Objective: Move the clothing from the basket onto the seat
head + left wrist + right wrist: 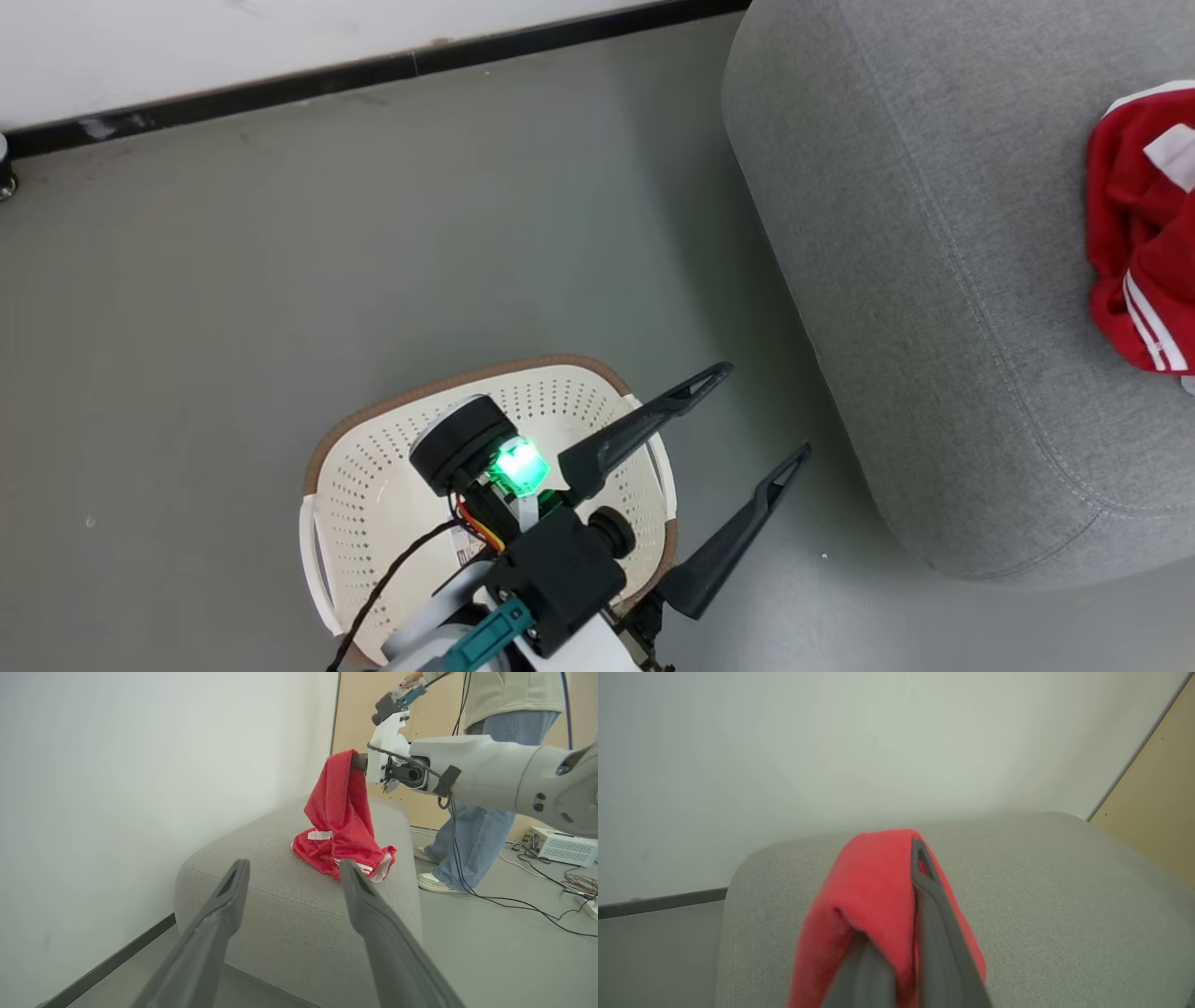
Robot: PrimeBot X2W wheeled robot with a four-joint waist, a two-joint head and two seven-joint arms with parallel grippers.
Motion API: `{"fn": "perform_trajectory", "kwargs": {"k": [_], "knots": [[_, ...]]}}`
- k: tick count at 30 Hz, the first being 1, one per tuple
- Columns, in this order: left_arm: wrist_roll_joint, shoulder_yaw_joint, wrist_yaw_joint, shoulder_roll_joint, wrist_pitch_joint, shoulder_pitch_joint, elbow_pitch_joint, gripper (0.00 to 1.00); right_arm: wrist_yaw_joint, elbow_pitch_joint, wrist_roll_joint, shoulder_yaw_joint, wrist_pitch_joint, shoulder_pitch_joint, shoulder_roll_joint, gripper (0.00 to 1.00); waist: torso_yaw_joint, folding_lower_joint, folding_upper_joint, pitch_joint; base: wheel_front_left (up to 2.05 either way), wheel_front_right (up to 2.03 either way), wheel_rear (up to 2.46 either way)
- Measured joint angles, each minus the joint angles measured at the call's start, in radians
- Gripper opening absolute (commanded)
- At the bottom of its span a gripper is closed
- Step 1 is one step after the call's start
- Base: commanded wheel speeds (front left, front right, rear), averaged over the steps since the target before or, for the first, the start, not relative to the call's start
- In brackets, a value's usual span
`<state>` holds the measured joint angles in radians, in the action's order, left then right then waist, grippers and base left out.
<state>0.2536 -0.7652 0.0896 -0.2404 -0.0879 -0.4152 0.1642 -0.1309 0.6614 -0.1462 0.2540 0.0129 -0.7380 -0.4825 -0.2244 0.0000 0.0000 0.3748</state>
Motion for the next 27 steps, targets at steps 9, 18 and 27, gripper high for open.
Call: {"fn": "perform_trajectory", "kwargs": {"k": [9,18,27], "knots": [[-0.021,-0.038,0.009,0.002,0.01,-0.043,-0.007,1.0,0.0,0.047,-0.002,0.011,-0.041,0.039,0.04,0.0,-0.002,0.0,0.0,0.059,0.0,0.0,0.0],[-0.031,-0.038,0.017,-0.015,0.01,-0.073,-0.036,1.0,0.0,0.095,-0.005,-0.021,-0.054,0.041,0.07,0.02,-0.027,0.0,0.0,0.098,0.0,0.0,0.0],[-0.03,-0.032,0.017,-0.03,0.007,-0.079,-0.067,1.0,0.0,0.142,-0.023,-0.041,-0.039,0.043,0.095,1.0,-0.056,0.0,0.0,0.098,0.0,0.0,0.0]]}}
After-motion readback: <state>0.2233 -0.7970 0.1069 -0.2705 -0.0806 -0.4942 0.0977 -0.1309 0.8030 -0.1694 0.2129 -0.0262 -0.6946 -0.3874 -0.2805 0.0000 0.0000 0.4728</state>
